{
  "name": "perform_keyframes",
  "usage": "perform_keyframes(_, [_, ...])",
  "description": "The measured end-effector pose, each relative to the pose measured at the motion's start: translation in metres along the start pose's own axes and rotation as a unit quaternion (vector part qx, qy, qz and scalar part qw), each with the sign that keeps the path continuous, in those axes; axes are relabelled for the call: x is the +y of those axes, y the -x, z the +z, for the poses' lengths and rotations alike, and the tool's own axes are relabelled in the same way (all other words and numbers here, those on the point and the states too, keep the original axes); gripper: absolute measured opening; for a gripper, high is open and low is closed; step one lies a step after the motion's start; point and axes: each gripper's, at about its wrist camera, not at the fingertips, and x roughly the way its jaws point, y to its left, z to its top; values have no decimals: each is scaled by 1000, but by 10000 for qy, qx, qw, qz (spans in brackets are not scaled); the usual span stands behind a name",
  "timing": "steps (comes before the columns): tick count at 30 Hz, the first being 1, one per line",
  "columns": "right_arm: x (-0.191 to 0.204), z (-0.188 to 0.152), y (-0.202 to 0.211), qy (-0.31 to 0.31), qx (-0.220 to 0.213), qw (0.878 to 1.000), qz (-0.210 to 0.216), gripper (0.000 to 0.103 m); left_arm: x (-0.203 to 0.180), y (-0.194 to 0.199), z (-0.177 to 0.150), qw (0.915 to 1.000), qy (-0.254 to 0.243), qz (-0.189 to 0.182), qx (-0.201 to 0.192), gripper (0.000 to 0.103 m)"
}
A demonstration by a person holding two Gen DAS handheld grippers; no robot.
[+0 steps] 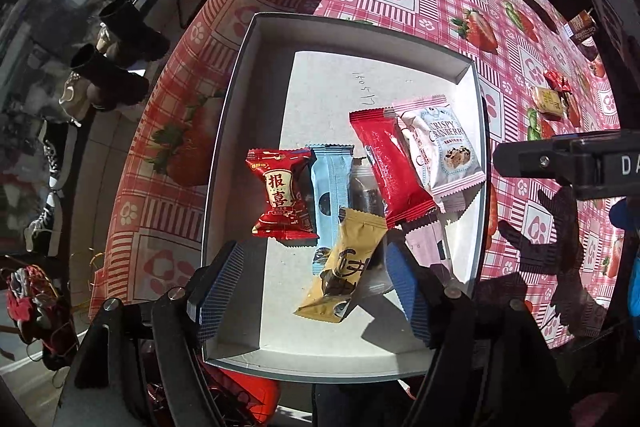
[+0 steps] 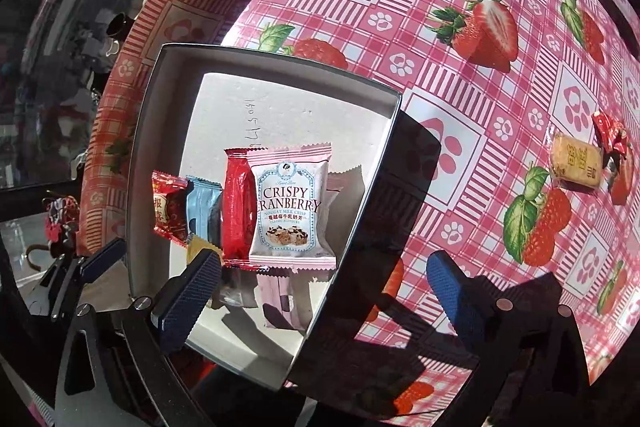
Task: Organize snacks
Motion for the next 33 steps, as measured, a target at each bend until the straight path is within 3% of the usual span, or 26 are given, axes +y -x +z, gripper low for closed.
perform_keyframes(6, [-64, -49, -7, -363, 91, 9993, 20, 103, -10, 31, -8, 9983, 463, 253, -229, 78])
perform_keyframes(11, [-129, -105, -44, -640, 625, 9952, -385, 103, -18, 65, -19, 9939, 949, 272, -491, 78])
perform_keyframes(16, [-162, -137, -83, -733, 1045, 9895, -682, 103, -33, 87, -32, 9894, 1256, 359, -629, 79])
perform_keyframes(18, [-165, -143, -97, -783, 1250, 9869, -660, 103, -39, 92, -37, 9891, 1283, 351, -635, 79])
perform_keyframes(19, [-160, -142, -96, -688, 1100, 9890, -714, 103, -42, 93, -39, 9890, 1282, 374, -634, 79])
perform_keyframes(22, [-155, -139, -100, -628, 1204, 9880, -736, 103, -48, 95, -42, 9890, 1298, 372, -607, 79])
perform_keyframes(27, [-151, -120, -109, -647, 1473, 9844, -710, 103, -57, 100, -46, 9875, 1378, 334, -690, 79])
perform_keyframes(33, [-159, -116, -111, -643, 1458, 9847, -702, 103, -64, 96, -53, 9872, 1430, 244, -657, 79])
